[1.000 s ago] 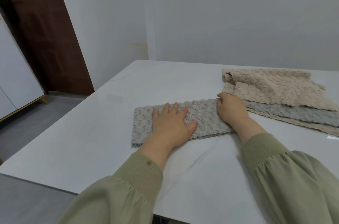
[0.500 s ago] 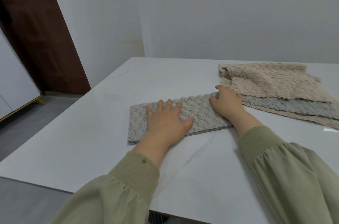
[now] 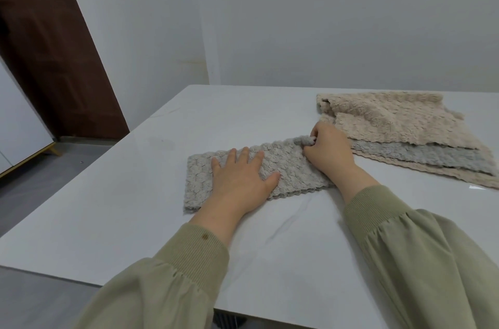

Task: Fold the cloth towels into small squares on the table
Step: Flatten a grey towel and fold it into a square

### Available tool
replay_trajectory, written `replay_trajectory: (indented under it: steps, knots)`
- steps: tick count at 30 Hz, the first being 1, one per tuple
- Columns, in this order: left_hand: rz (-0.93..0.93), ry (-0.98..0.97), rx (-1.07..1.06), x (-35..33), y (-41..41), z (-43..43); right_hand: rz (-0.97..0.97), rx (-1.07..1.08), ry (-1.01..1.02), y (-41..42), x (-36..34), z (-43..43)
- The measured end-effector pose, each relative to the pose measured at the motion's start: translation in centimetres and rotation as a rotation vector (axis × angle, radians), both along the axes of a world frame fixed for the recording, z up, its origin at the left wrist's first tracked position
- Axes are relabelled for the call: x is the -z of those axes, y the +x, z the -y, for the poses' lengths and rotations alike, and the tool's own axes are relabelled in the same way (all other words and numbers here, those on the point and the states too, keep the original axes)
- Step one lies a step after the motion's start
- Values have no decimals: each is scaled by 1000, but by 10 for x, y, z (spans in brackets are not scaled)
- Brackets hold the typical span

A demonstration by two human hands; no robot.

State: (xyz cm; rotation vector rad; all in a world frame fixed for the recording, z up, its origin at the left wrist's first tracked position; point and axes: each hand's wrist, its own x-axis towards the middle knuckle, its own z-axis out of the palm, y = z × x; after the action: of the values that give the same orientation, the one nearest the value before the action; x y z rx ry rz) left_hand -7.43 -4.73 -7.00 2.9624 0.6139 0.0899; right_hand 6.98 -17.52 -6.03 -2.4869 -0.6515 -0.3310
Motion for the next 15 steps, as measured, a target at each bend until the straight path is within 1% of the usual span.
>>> replay_trajectory:
  steps: [2,3,5,6,7,9,11,13,15]
  knots:
    - [4,-7,-1,0,-1,-1,35,-47,74,-10,-2,2]
    - [5,-14,-3,0,-1,-1,115,-69,94,-15,-4,3]
    - [30,-43,-5,0,0,-1,351,-120,148,-27,-9,6]
    - [72,-71,-9,-1,0,-1,443,-153,191,-33,-13,8]
    - [144,-113,-20,-3,1,-2,495,-186,233,-39,-16,8]
    - [362,-267,-46,-7,2,-4,494,-242,312,-52,-20,10]
    - [539,-508,-17,-13,0,-6,450,-297,369,-64,-23,11]
    - [601,-703,61,-16,-2,-8,432,-337,394,-70,-25,12]
    - [636,-791,137,-17,-3,-9,387,-367,420,-72,-27,11]
